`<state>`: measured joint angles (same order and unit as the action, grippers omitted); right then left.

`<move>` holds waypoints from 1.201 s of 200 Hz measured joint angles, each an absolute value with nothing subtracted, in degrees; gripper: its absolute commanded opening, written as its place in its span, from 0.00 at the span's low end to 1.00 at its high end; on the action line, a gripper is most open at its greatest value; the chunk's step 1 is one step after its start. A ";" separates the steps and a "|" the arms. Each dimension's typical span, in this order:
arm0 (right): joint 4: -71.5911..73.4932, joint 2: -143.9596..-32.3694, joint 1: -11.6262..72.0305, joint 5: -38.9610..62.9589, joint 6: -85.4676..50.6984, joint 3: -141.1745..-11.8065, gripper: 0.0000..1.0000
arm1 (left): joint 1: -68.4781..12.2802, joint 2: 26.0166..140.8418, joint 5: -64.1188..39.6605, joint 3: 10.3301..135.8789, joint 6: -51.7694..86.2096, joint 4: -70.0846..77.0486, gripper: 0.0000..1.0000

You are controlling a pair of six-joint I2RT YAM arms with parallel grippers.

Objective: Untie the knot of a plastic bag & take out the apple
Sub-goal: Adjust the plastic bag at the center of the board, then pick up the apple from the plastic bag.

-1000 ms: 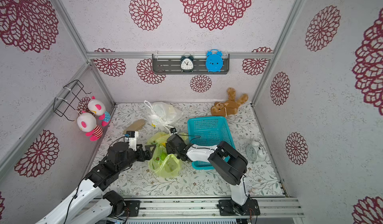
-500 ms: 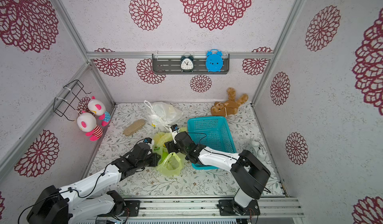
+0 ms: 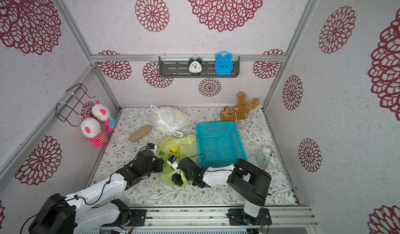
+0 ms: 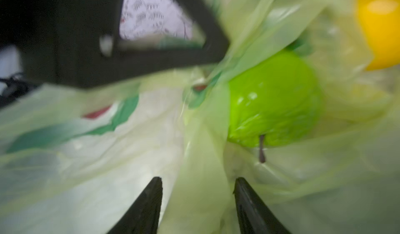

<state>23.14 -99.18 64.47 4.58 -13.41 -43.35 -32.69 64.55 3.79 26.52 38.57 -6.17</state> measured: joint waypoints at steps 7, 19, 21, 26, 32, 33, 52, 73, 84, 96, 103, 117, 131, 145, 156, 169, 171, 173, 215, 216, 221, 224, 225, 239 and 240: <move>23.57 -99.81 65.30 3.90 -13.06 -42.54 0.58 | -32.60 65.01 3.79 26.41 38.44 -5.37 0.03; 24.82 -100.01 66.22 2.61 -12.60 -40.99 0.59 | -32.49 65.69 3.79 25.91 38.28 -3.90 0.03; 25.28 -99.92 66.24 2.48 -12.56 -40.66 0.59 | -32.47 65.73 3.77 25.80 38.24 -3.64 0.02; 26.37 -99.72 66.24 2.04 -12.38 -39.92 0.59 | -32.45 66.02 3.75 25.45 38.13 -2.87 0.02; 27.75 -99.24 66.19 1.56 -12.03 -38.85 0.60 | -32.42 66.37 3.70 25.04 37.95 -2.00 0.02; 27.90 -99.18 66.19 1.48 -12.05 -38.72 0.60 | -32.42 66.39 3.70 24.97 37.93 -1.91 0.02; 31.24 -95.90 65.60 0.36 -11.38 -34.68 0.62 | -32.32 67.59 3.55 23.64 37.26 0.73 0.00; 32.38 -91.11 64.86 -1.96 -10.15 -32.53 0.63 | -32.29 68.69 3.42 22.13 35.92 3.51 0.00; 33.23 -89.45 64.16 -3.22 -9.65 -32.47 0.63 | -32.29 68.97 3.36 21.39 35.24 4.69 0.00; 34.09 -87.94 62.78 -3.77 -9.52 -32.47 0.64 | -32.32 69.01 3.36 20.78 34.63 5.69 0.00; 34.52 -87.42 61.78 -3.90 -9.58 -32.56 0.64 | -32.32 69.01 3.36 20.58 34.28 6.09 0.01; 33.95 -87.48 59.59 -3.68 -9.85 -34.15 0.64 | -32.32 69.01 3.36 20.47 33.80 6.66 0.01; 32.34 -89.82 58.43 -3.33 -10.15 -38.24 0.65 | -32.32 69.01 3.36 20.45 33.36 6.94 0.02; 31.94 -93.19 58.30 -2.79 -10.63 -42.35 0.68 | -32.32 69.01 3.38 20.45 32.97 7.09 0.02; 31.92 -95.72 58.35 -2.42 -11.27 -44.49 0.72 | -32.32 69.01 3.42 20.38 32.82 7.38 0.02; 31.33 -98.43 58.46 -2.02 -11.73 -46.04 0.74 | -32.32 69.01 3.57 20.34 32.73 7.53 0.02; 31.16 -98.85 58.50 -1.83 -11.77 -46.28 0.74 | -32.32 69.01 3.57 20.34 32.73 7.55 0.01; 31.05 -99.26 58.50 -1.72 -11.70 -46.46 0.74 | -32.32 69.01 3.60 20.34 32.73 7.55 0.01; 27.81 -104.31 58.52 -2.98 -12.62 -51.13 0.72 | -32.29 69.01 4.89 20.32 32.58 7.70 0.01; 27.70 -104.42 58.50 -3.09 -12.67 -51.31 0.72 | -32.29 69.01 4.91 20.32 32.60 7.70 0.01; 27.27 -104.71 58.46 -3.31 -12.75 -51.86 0.72 | -32.29 69.01 5.08 20.32 32.58 7.75 0.01; 27.03 -104.90 58.48 -3.33 -12.80 -52.14 0.72 | -32.29 69.01 5.17 20.32 32.58 7.73 0.01; 26.98 -104.95 58.46 -3.40 -12.84 -52.23 0.72 | -32.29 69.01 5.19 20.32 32.58 7.75 0.01; 26.11 -105.84 58.46 -4.16 -13.52 -53.80 0.76 | -32.29 69.01 5.50 20.32 32.58 7.75 0.01; 26.06 -105.89 58.46 -4.19 -13.50 -53.91 0.77 | -32.29 69.01 5.50 20.32 32.58 7.77 0.01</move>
